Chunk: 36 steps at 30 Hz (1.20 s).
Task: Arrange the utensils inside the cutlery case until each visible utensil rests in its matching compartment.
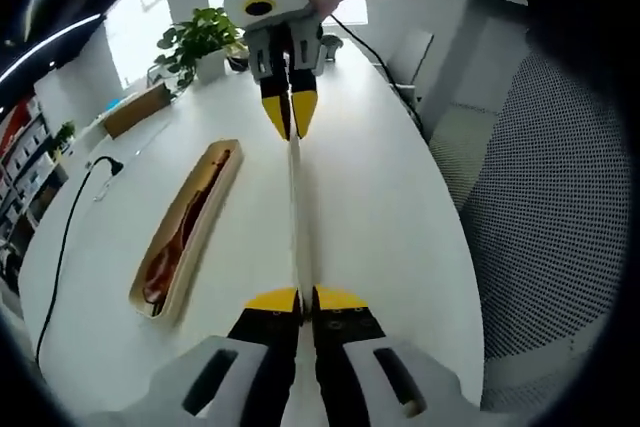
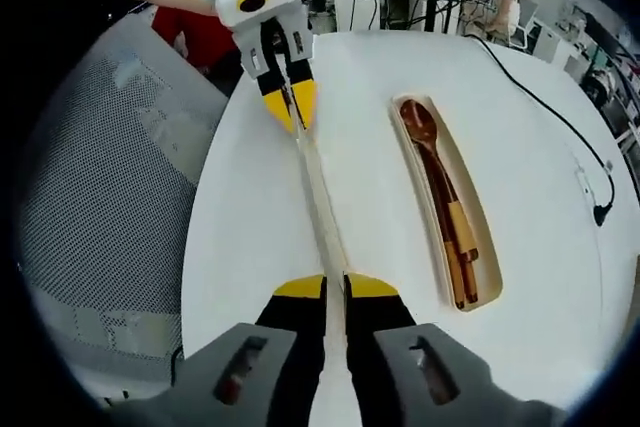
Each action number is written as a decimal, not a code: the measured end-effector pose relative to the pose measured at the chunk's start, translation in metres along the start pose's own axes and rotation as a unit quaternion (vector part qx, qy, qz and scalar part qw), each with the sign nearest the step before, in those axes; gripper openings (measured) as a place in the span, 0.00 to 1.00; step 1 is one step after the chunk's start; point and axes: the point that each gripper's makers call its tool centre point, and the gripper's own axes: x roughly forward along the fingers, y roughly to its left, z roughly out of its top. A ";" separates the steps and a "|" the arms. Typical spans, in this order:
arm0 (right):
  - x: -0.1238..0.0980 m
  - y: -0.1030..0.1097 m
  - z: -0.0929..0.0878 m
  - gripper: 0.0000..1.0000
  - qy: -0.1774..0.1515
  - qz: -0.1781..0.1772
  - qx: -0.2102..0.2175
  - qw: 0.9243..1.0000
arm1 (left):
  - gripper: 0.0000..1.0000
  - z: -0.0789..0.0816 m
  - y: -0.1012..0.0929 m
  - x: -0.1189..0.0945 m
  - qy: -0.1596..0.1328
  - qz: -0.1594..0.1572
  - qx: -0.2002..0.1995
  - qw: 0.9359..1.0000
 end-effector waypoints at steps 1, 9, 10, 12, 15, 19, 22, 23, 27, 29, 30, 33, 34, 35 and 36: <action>0.000 0.000 0.000 0.05 0.000 0.002 0.002 1.000 | 0.04 0.000 0.000 0.000 -0.001 -0.001 -0.005 1.000; -0.005 -0.023 0.000 0.11 -0.013 -0.064 0.019 0.998 | 0.04 -0.001 0.000 -0.001 -0.004 -0.005 -0.020 1.000; -0.007 -0.024 0.001 0.11 -0.023 -0.068 0.027 0.997 | 0.04 0.000 0.000 -0.001 -0.007 -0.006 -0.024 1.000; -0.011 -0.024 0.000 0.14 -0.033 -0.080 0.033 0.996 | 0.04 0.000 0.000 -0.001 -0.007 -0.008 -0.030 1.000; -0.016 -0.024 -0.002 0.20 -0.035 -0.100 0.028 0.994 | 0.04 0.003 -0.002 -0.002 -0.016 -0.014 -0.047 0.999; -0.027 -0.025 -0.001 0.23 -0.045 -0.131 0.029 0.990 | 0.04 0.002 -0.002 -0.002 -0.020 -0.019 -0.067 0.997; -0.036 -0.028 0.004 0.23 -0.067 -0.153 0.039 0.985 | 0.04 0.004 -0.006 -0.003 -0.026 -0.027 -0.082 0.996; -0.039 -0.029 0.006 0.23 -0.069 -0.160 0.039 0.984 | 0.04 0.005 -0.007 -0.003 -0.028 -0.029 -0.090 0.995; -0.046 -0.024 0.008 0.27 -0.075 -0.178 0.041 0.980 | 0.04 0.007 -0.010 -0.004 -0.038 -0.040 -0.119 0.991; -0.047 -0.021 0.008 0.28 -0.070 -0.183 0.039 0.980 | 0.04 0.006 -0.011 -0.004 -0.039 -0.043 -0.123 0.991; -0.048 -0.020 0.009 0.31 -0.069 -0.183 0.038 0.980 | 0.04 0.006 -0.012 -0.004 -0.039 -0.046 -0.128 0.990; -0.049 -0.017 0.011 0.31 -0.071 -0.184 0.036 0.980 | 0.04 0.009 -0.014 -0.005 -0.047 -0.052 -0.148 0.986; -0.049 -0.016 0.011 0.32 -0.072 -0.184 0.036 0.980 | 0.04 0.010 -0.014 -0.005 -0.050 -0.051 -0.149 0.986; -0.047 -0.016 0.011 0.33 -0.071 -0.182 0.038 0.980 | 0.04 0.010 -0.014 -0.004 -0.051 -0.052 -0.153 0.986; -0.046 -0.016 0.011 0.33 -0.069 -0.182 0.038 0.980 | 0.04 0.010 -0.015 -0.004 -0.050 -0.053 -0.157 0.985</action>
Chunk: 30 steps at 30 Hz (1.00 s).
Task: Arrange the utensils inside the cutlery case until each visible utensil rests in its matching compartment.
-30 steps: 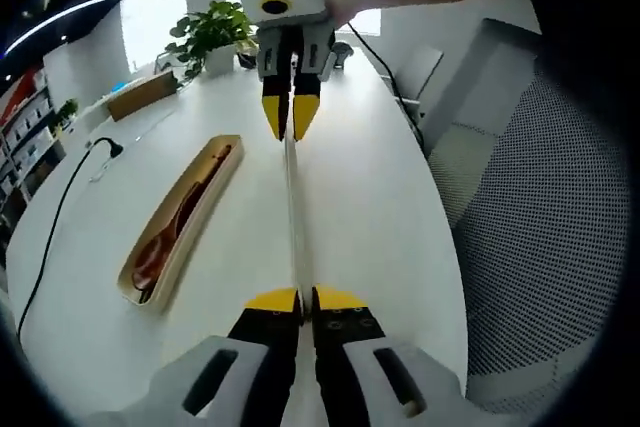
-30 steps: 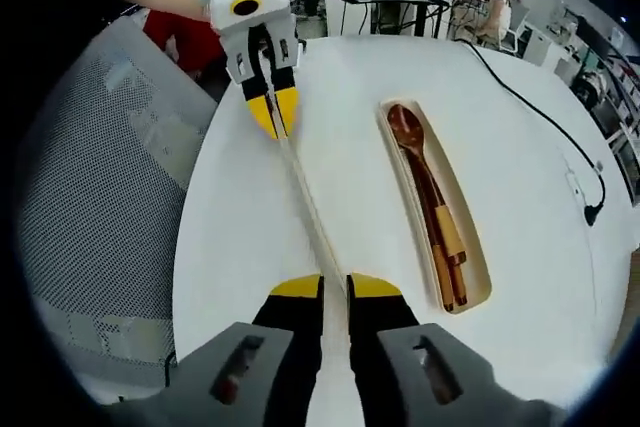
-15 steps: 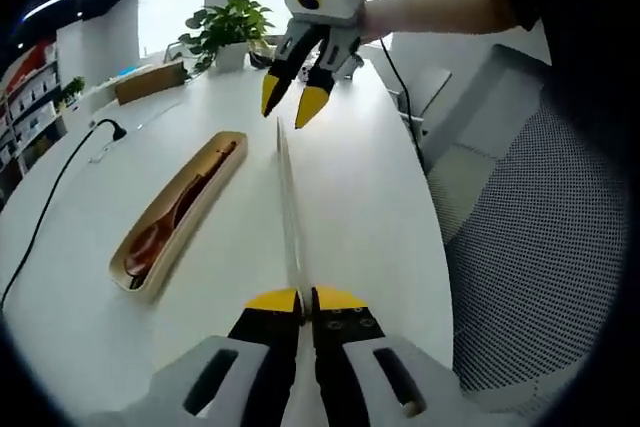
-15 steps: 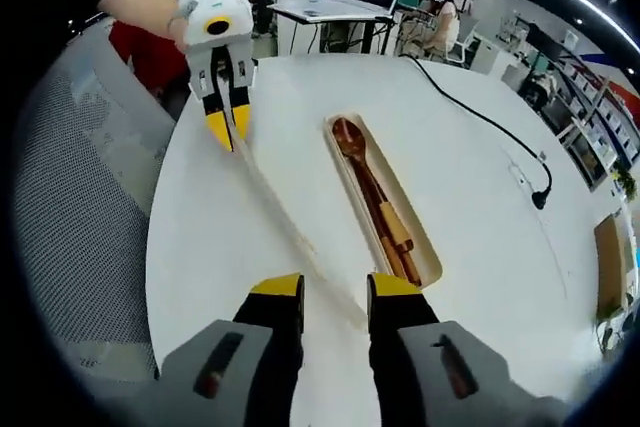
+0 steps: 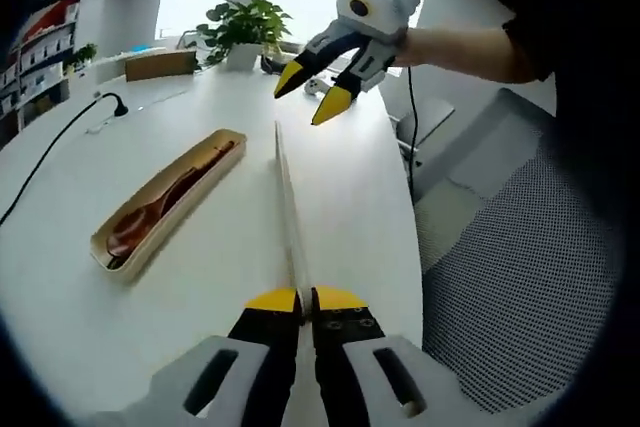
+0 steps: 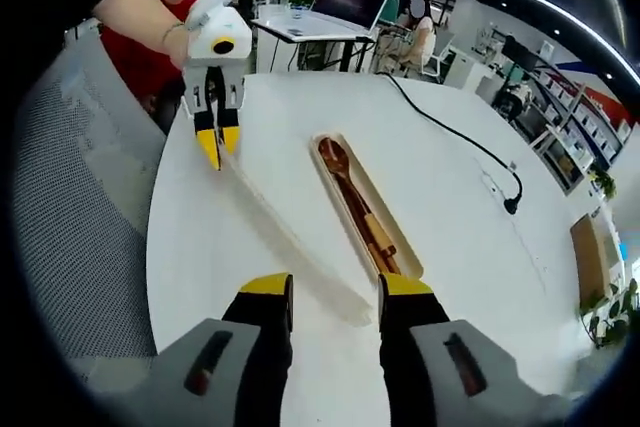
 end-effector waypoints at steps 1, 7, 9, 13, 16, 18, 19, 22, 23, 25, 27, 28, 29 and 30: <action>0.001 -0.001 0.000 0.33 0.001 -0.003 -0.003 1.000 | 0.04 0.000 -0.001 0.000 -0.001 -0.004 -0.009 1.000; 0.002 -0.007 0.012 0.40 0.003 -0.039 -0.056 0.998 | 0.04 0.012 -0.002 -0.004 -0.023 -0.024 -0.059 0.998; 0.003 -0.004 0.017 0.43 0.004 -0.043 -0.093 0.995 | 0.04 0.019 -0.002 -0.005 -0.047 -0.034 -0.094 0.994; 0.011 0.005 0.025 0.54 0.014 -0.069 -0.188 0.980 | 0.04 0.023 -0.003 -0.004 -0.064 -0.062 -0.171 0.981; 0.022 0.019 0.026 0.56 0.019 -0.059 -0.245 0.967 | 0.04 0.032 -0.004 -0.004 -0.090 -0.082 -0.215 0.969; 0.031 0.027 0.018 0.57 0.042 -0.046 -0.297 0.953 | 0.04 0.036 -0.007 -0.005 -0.098 -0.097 -0.241 0.961; 0.034 0.029 0.015 0.56 0.053 -0.044 -0.315 0.947 | 0.04 0.037 -0.006 -0.006 -0.100 -0.100 -0.236 0.961; 0.043 0.035 0.010 0.57 0.056 -0.030 -0.349 0.935 | 0.04 0.041 -0.005 -0.011 -0.108 -0.116 -0.277 0.948; 0.045 0.036 0.007 0.56 0.061 -0.026 -0.345 0.936 | 0.04 0.042 -0.002 -0.012 -0.115 -0.113 -0.282 0.946; 0.048 0.037 0.006 0.56 0.059 -0.025 -0.344 0.937 | 0.04 0.044 -0.001 -0.013 -0.118 -0.118 -0.299 0.940; 0.050 0.037 0.007 0.54 0.057 -0.030 -0.359 0.931 | 0.03 0.049 -0.002 -0.017 -0.128 -0.135 -0.334 0.924; 0.052 0.036 0.008 0.54 0.056 -0.031 -0.368 0.928 | 0.03 0.053 -0.003 -0.019 -0.138 -0.146 -0.346 0.916; 0.053 0.037 0.008 0.54 0.055 -0.028 -0.364 0.929 | 0.03 0.052 -0.005 -0.020 -0.134 -0.155 -0.351 0.914; 0.055 0.037 0.008 0.54 0.053 -0.024 -0.358 0.932 | 0.03 0.052 -0.003 -0.020 -0.138 -0.157 -0.352 0.912</action>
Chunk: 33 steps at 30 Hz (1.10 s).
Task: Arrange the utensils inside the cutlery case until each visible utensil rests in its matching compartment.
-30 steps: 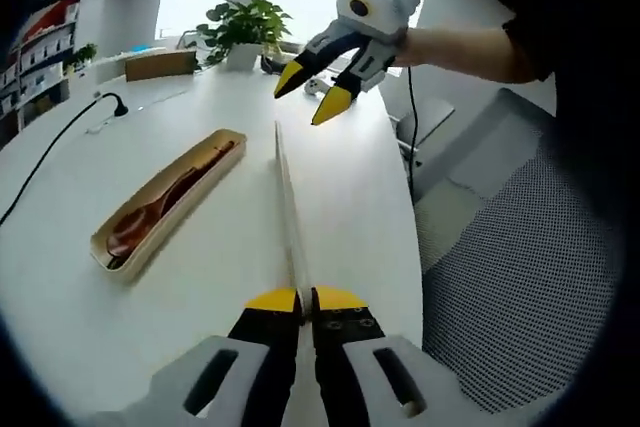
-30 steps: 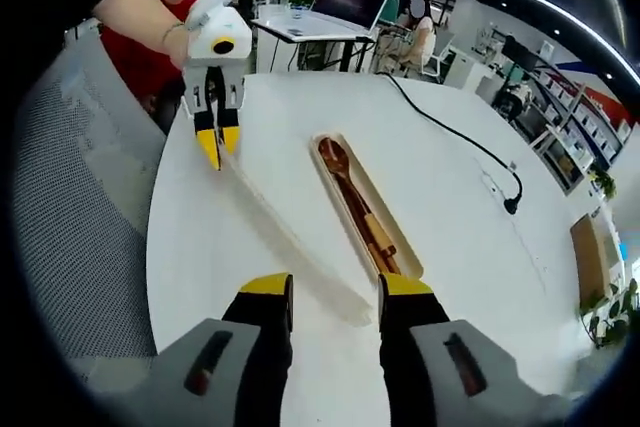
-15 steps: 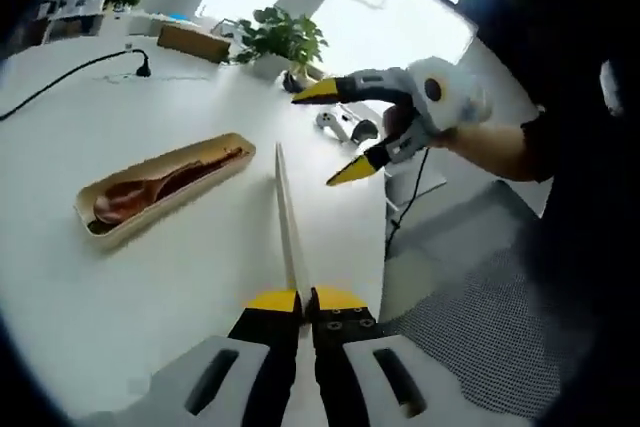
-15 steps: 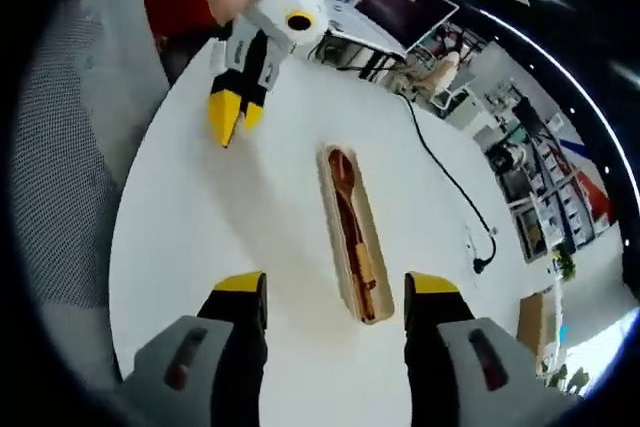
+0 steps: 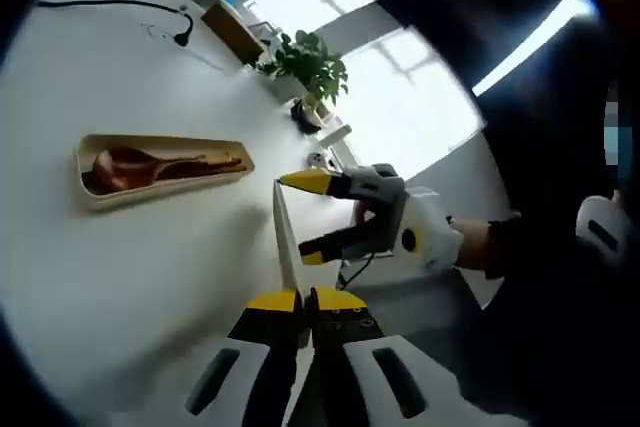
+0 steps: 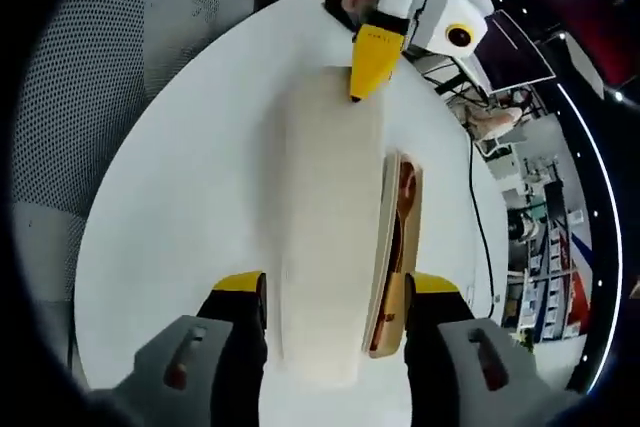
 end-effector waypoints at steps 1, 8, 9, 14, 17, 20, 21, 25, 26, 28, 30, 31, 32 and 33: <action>0.001 0.000 0.000 0.54 -0.002 0.002 0.002 1.000 | 0.03 0.000 0.001 0.000 0.000 0.001 0.000 1.000; 0.003 0.003 0.001 0.38 -0.003 0.018 0.015 1.000 | 0.03 0.010 0.004 -0.006 -0.015 -0.015 -0.032 0.999; 0.003 0.000 0.002 0.38 -0.009 0.014 0.025 1.000 | 0.03 0.012 0.001 -0.007 -0.021 -0.027 -0.053 0.998; 0.004 -0.007 0.002 0.39 -0.009 0.016 0.030 0.999 | 0.03 0.019 0.003 -0.011 -0.025 -0.032 -0.055 0.998; 0.004 -0.008 0.003 0.42 -0.005 0.023 0.018 1.000 | 0.03 0.023 -0.004 -0.012 -0.030 -0.049 -0.065 0.996; 0.002 -0.010 0.005 0.41 -0.008 0.025 0.024 0.999 | 0.03 0.023 -0.005 -0.012 -0.027 -0.043 -0.055 0.997; 0.001 -0.012 0.005 0.40 -0.014 0.022 0.029 0.999 | 0.03 0.023 -0.006 -0.013 -0.028 -0.043 -0.055 0.997; -0.002 -0.016 0.008 0.39 -0.020 0.019 0.037 0.999 | 0.04 0.025 -0.008 -0.016 -0.034 -0.047 -0.049 0.997; -0.003 -0.018 0.009 0.39 -0.018 0.017 0.039 0.999 | 0.04 0.030 -0.007 -0.017 -0.047 -0.042 -0.034 0.997; -0.004 -0.022 0.008 0.39 -0.019 0.014 0.041 0.999 | 0.04 0.033 -0.008 -0.018 -0.051 -0.041 -0.028 0.997; -0.005 -0.027 0.007 0.39 -0.018 0.013 0.044 0.999 | 0.04 0.038 -0.009 -0.019 -0.056 -0.039 -0.023 0.997; -0.004 -0.029 0.007 0.39 -0.018 0.013 0.045 0.999 | 0.05 0.041 -0.007 -0.019 -0.062 -0.033 -0.010 0.997; -0.005 -0.033 0.005 0.39 -0.016 0.012 0.051 0.998 | 0.05 0.047 -0.005 -0.021 -0.071 -0.026 -0.004 0.997; -0.005 -0.037 0.004 0.39 -0.016 0.011 0.060 0.998 | 0.06 0.053 -0.004 -0.022 -0.083 -0.025 -0.008 0.996</action>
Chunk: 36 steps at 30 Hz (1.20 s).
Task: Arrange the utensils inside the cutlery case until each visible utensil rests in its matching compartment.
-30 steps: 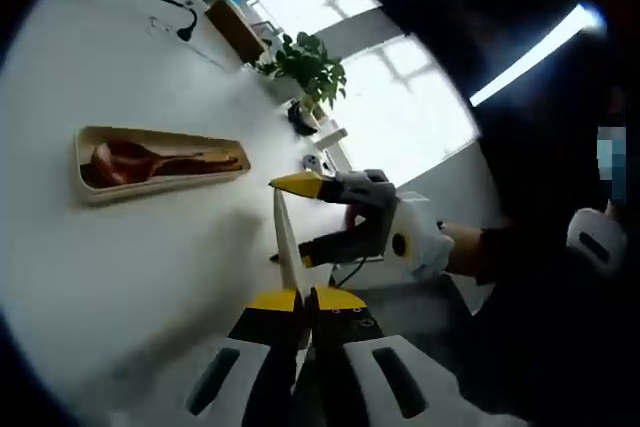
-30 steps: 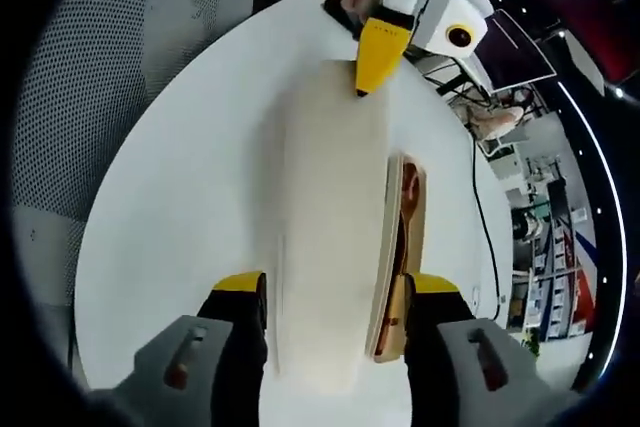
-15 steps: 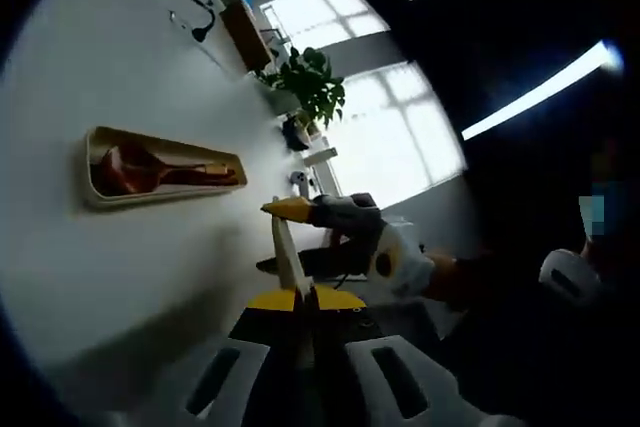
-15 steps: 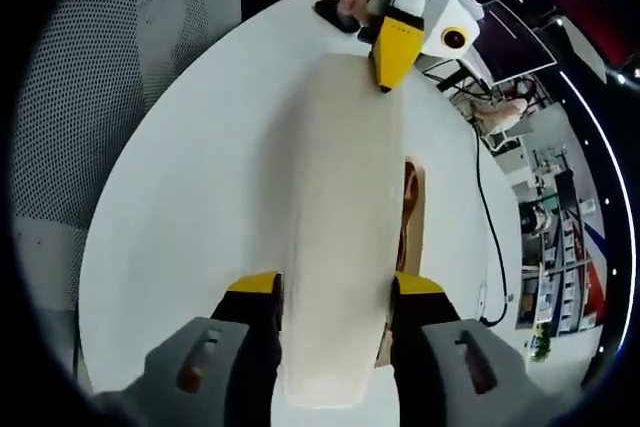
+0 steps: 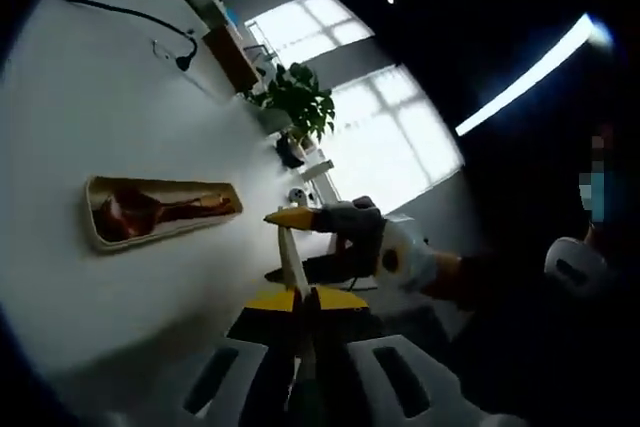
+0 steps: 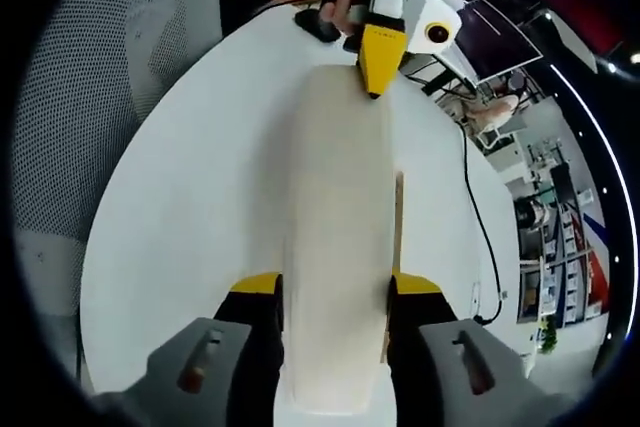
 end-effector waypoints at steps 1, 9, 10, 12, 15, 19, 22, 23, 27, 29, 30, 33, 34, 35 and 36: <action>0.000 -0.006 -0.003 0.39 0.003 -0.004 0.009 1.000 | 0.08 0.009 0.001 -0.001 -0.021 0.002 0.008 1.000; 0.011 -0.032 -0.015 0.39 -0.001 0.013 0.070 0.997 | 0.05 0.048 0.031 -0.016 -0.089 0.035 -0.009 0.995; 0.013 -0.036 -0.016 0.39 -0.005 0.014 0.076 0.997 | 0.05 0.057 0.039 -0.018 -0.107 0.049 -0.024 0.993; 0.021 -0.040 -0.017 0.39 -0.001 0.033 0.100 0.994 | 0.05 0.063 0.045 -0.018 -0.116 0.052 -0.027 0.991; 0.034 -0.050 -0.022 0.39 0.005 0.066 0.109 0.992 | 0.05 0.071 0.063 -0.019 -0.132 0.073 -0.046 0.987; 0.049 -0.059 -0.024 0.39 0.010 0.109 0.122 0.986 | 0.06 0.083 0.081 -0.025 -0.160 0.096 -0.057 0.981; 0.057 -0.059 -0.024 0.39 0.023 0.148 0.121 0.981 | 0.06 0.081 0.095 -0.029 -0.167 0.115 -0.069 0.977; 0.060 -0.056 -0.024 0.39 0.025 0.168 0.125 0.978 | 0.06 0.079 0.100 -0.030 -0.166 0.121 -0.071 0.976; 0.072 -0.048 -0.025 0.39 0.037 0.197 0.132 0.971 | 0.06 0.069 0.114 -0.032 -0.165 0.137 -0.084 0.973; 0.075 -0.045 -0.025 0.39 0.039 0.200 0.131 0.970 | 0.07 0.067 0.117 -0.033 -0.169 0.142 -0.085 0.972; 0.076 -0.044 -0.025 0.39 0.040 0.202 0.133 0.970 | 0.07 0.067 0.119 -0.033 -0.170 0.147 -0.086 0.971; 0.078 -0.035 -0.025 0.39 0.046 0.222 0.144 0.963 | 0.07 0.060 0.126 -0.033 -0.158 0.161 -0.088 0.970; 0.079 -0.033 -0.025 0.39 0.048 0.224 0.143 0.963 | 0.07 0.057 0.129 -0.033 -0.153 0.165 -0.089 0.970; 0.081 -0.031 -0.025 0.39 0.049 0.224 0.140 0.963 | 0.07 0.053 0.132 -0.033 -0.145 0.175 -0.085 0.970; 0.082 -0.030 -0.026 0.39 0.051 0.226 0.136 0.963 | 0.08 0.051 0.134 -0.033 -0.142 0.178 -0.084 0.970</action>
